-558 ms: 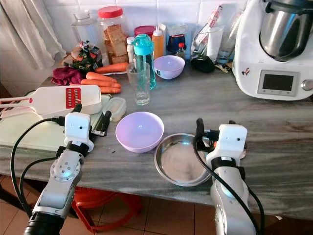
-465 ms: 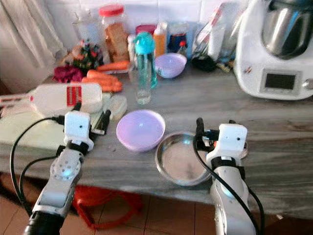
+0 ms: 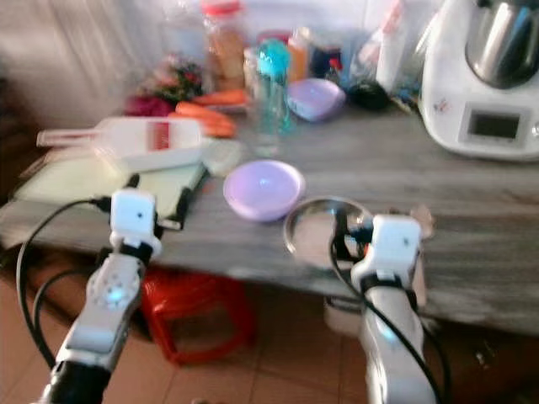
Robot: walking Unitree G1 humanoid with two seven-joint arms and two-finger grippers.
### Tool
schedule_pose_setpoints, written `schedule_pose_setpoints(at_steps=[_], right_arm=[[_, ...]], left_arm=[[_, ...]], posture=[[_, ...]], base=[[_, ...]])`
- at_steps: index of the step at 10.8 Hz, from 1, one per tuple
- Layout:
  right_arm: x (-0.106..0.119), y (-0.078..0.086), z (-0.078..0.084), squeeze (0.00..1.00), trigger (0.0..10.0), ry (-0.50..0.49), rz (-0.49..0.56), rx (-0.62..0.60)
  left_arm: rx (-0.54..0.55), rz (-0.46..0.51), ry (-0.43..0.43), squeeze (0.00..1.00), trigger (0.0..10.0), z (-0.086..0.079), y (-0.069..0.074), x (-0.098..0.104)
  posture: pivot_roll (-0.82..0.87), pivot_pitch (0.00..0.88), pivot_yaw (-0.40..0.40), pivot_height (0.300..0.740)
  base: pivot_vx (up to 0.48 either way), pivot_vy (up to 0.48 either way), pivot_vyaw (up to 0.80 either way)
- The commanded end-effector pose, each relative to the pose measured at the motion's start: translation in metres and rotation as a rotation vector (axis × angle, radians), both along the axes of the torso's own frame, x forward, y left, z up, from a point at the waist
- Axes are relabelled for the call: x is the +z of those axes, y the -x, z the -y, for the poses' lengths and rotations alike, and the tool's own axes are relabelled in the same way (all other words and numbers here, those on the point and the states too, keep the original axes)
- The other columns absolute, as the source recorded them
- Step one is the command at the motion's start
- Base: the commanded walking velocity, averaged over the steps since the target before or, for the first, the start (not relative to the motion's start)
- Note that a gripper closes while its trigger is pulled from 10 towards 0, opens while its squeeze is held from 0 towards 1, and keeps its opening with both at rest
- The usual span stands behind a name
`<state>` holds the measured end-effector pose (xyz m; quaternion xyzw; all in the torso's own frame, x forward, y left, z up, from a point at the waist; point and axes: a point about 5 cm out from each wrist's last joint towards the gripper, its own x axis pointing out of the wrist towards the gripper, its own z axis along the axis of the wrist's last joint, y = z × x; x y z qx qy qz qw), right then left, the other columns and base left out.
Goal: Setting the table
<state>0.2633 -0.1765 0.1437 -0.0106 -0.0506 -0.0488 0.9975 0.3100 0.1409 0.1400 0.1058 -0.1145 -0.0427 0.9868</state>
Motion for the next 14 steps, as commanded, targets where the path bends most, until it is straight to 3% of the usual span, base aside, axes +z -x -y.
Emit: schedule_pose_setpoints(at_steps=[1, 9, 10, 11, 14], right_arm=[[-0.003, 0.001, -0.001, 0.0, 10.0, -0.006, -0.009, -0.004], [-0.005, 0.002, 0.001, 0.0, 10.0, 0.001, -0.013, -0.016], [-0.006, 0.002, 0.001, 0.0, 10.0, 0.002, -0.015, -0.017], [-0.006, 0.003, 0.001, 0.0, 10.0, 0.003, -0.018, -0.018], [-0.007, 0.003, 0.002, 0.0, 10.0, 0.005, -0.024, -0.022]], left_arm=[[0.005, -0.017, -0.013, 0.0, 10.0, -0.001, 0.0, -0.003], [-0.039, -0.022, -0.02, 0.0, 10.0, 0.006, 0.003, -0.007], [-0.068, -0.004, -0.021, 0.0, 10.0, 0.007, 0.004, -0.006], [-0.128, -0.026, 0.032, 0.0, 10.0, 0.01, 0.005, -0.007], [-0.161, -0.037, 0.039, 0.0, 10.0, 0.017, 0.006, -0.007]], posture=[[0.0, 0.0, 0.087, 0.74], [-0.01, 0.0, 0.083, 0.74], [-0.01, 0.0, 0.082, 0.74], [-0.01, 0.0, 0.083, 0.74], [-0.01, 0.0, 0.08, 0.74]], base=[[-0.337, 0.0, 0.0], [-0.334, 0.0, 0.0], [0.0, 0.0, 0.0], [0.0, 0.0, 0.0], [0.0, 0.0, 0.0]])
